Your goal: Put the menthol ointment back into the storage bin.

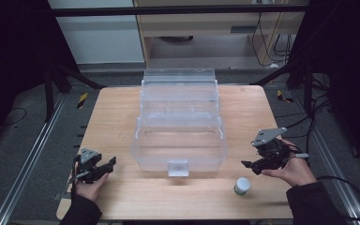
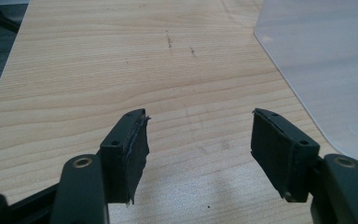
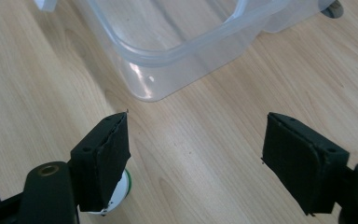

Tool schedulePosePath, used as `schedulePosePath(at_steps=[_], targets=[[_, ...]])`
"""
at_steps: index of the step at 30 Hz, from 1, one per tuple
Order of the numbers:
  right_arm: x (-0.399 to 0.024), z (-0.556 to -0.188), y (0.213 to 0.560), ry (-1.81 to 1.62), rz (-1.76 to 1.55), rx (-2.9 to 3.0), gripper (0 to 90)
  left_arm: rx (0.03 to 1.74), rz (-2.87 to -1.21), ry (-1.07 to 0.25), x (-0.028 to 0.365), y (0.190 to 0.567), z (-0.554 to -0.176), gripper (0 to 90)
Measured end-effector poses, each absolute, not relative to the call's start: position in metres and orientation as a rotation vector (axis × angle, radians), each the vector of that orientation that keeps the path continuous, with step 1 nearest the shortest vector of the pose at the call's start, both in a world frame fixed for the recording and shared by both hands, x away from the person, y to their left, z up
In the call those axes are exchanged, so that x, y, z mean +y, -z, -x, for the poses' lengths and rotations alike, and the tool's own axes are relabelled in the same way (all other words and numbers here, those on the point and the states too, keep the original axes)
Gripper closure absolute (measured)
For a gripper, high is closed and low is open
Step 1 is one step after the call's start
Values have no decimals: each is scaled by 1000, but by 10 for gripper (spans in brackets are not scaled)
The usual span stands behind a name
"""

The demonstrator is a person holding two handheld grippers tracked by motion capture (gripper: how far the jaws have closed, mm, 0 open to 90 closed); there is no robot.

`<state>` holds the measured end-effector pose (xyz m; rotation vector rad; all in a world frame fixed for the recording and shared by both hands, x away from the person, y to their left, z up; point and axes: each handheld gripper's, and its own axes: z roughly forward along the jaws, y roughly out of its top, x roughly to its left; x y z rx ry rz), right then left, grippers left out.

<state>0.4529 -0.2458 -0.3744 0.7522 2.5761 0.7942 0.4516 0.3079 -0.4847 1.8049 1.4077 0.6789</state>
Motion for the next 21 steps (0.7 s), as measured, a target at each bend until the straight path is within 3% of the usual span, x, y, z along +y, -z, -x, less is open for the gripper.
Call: schedulePosePath(at_steps=[21], targets=[[-230,-447,377,-644,-554,2787,229,1403,-1811,-675,308,485,-452,358]])
